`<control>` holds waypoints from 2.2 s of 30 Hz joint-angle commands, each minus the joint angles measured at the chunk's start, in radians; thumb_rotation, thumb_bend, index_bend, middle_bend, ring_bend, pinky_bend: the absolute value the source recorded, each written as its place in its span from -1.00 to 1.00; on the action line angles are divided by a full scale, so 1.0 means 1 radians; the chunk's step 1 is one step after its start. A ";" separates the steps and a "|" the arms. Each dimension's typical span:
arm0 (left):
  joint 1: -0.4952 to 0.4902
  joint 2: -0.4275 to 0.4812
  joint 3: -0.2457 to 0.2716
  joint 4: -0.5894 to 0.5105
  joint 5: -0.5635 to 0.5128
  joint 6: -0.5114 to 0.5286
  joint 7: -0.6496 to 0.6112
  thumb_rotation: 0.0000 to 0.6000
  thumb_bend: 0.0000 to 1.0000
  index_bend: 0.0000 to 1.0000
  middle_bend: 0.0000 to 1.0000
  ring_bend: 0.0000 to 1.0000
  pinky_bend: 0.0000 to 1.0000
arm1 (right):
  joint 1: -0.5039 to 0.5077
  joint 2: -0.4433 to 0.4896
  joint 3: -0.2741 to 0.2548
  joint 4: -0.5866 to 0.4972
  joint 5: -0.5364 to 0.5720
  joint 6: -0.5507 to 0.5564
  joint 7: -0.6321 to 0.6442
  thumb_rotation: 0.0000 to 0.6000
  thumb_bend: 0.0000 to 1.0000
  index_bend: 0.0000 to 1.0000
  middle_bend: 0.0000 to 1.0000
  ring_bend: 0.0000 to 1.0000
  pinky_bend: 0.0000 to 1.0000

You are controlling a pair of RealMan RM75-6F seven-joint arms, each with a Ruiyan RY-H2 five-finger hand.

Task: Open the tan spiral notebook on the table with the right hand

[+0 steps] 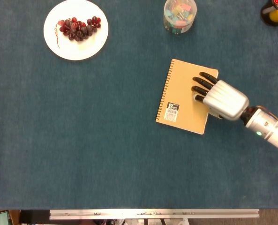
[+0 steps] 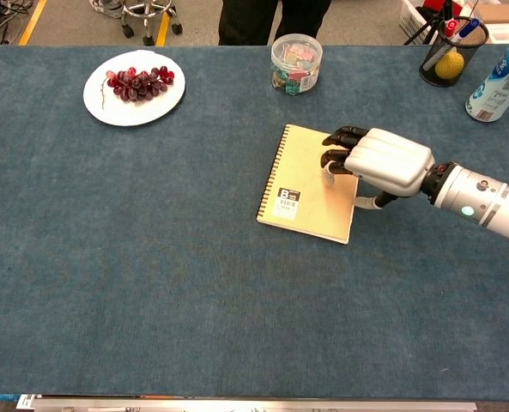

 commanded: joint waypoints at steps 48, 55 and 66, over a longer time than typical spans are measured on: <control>0.005 0.004 0.000 0.000 -0.001 0.001 -0.008 1.00 -0.18 -0.73 -0.79 -0.81 -0.72 | 0.020 -0.193 0.057 0.231 0.030 0.110 0.098 1.00 -0.12 0.21 -0.24 -0.58 -0.73; 0.004 0.007 0.000 -0.004 0.002 0.001 -0.015 1.00 -0.18 -0.73 -0.79 -0.81 -0.72 | 0.025 -0.235 0.065 0.290 0.034 0.144 0.131 1.00 -0.11 0.54 -0.09 -0.45 -0.67; 0.002 0.011 -0.002 -0.012 0.013 0.009 -0.013 1.00 -0.18 -0.73 -0.79 -0.81 -0.72 | -0.003 -0.144 0.031 0.234 0.018 0.202 0.144 1.00 -0.11 0.67 0.00 -0.40 -0.67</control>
